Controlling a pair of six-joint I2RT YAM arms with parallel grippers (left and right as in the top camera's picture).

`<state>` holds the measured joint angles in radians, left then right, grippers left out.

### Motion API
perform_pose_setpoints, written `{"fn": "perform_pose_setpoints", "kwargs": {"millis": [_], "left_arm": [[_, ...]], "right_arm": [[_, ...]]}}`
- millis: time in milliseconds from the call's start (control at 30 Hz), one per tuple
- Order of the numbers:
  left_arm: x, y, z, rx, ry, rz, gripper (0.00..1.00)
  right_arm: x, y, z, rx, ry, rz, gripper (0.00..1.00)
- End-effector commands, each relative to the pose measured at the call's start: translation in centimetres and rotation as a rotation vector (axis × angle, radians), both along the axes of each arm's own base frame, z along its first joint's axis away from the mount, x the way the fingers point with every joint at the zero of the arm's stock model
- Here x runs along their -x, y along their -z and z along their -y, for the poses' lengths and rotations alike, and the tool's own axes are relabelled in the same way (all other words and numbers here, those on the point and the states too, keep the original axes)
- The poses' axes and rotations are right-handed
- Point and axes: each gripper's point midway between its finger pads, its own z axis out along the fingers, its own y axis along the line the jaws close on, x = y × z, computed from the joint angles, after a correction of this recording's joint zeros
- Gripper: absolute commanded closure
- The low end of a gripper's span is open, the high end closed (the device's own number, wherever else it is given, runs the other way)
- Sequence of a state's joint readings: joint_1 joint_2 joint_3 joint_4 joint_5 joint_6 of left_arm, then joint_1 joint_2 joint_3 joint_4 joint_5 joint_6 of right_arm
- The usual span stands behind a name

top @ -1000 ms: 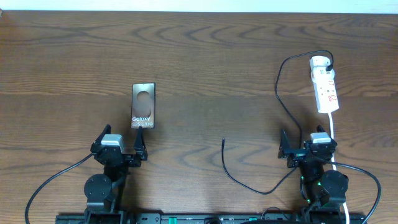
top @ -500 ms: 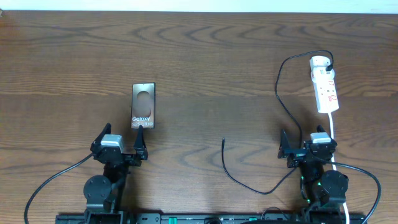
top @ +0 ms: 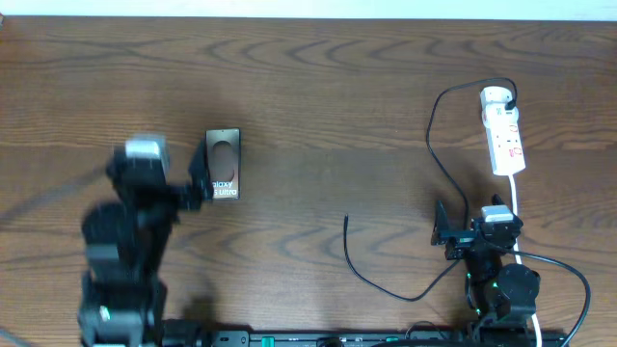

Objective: Plug charger to phone and switch on socket
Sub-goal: 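Move the left gripper forward over the Galaxy phone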

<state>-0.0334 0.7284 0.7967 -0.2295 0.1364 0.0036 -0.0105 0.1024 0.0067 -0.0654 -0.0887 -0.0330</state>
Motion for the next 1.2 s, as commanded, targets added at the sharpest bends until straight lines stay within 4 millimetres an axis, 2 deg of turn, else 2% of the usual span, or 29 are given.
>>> {"fn": "perform_pose_setpoints", "kwargs": {"millis": [0, 100, 200, 267, 433, 667, 967, 1167], "left_arm": [[-3.3, -2.7, 0.1, -0.014, 0.01, -0.105, 0.14], [-6.3, -2.8, 0.2, -0.018, 0.01, -0.287, 0.14], [-8.3, -1.2, 0.2, -0.023, 0.008, -0.464, 0.14], [-9.2, 0.4, 0.2, -0.025, 0.008, -0.568, 0.14], [-10.7, 6.2, 0.3, -0.029, 0.011, -0.771, 0.13], [-11.1, 12.8, 0.4, -0.031, 0.014, -0.979, 0.14], [-11.4, 16.6, 0.5, -0.034, 0.014, -1.074, 0.14], [-11.3, 17.3, 0.4, -0.035, 0.014, -1.097, 0.14]], "right_arm": [[0.0, 0.0, 0.1, -0.011, 0.007, -0.002, 0.01], [0.0, 0.1, 0.1, -0.011, 0.007, -0.003, 0.01], [0.0, 0.0, 0.1, -0.011, 0.007, -0.002, 0.01], [0.0, 0.0, 0.1, -0.011, 0.007, -0.002, 0.01], [0.0, 0.0, 0.1, -0.011, 0.007, -0.002, 0.01], [0.0, 0.0, 0.1, -0.011, 0.007, -0.002, 0.01], [0.0, 0.0, 0.1, -0.011, 0.007, -0.002, 0.01], [0.0, 0.1, 0.1, -0.011, 0.007, -0.002, 0.01]]}}
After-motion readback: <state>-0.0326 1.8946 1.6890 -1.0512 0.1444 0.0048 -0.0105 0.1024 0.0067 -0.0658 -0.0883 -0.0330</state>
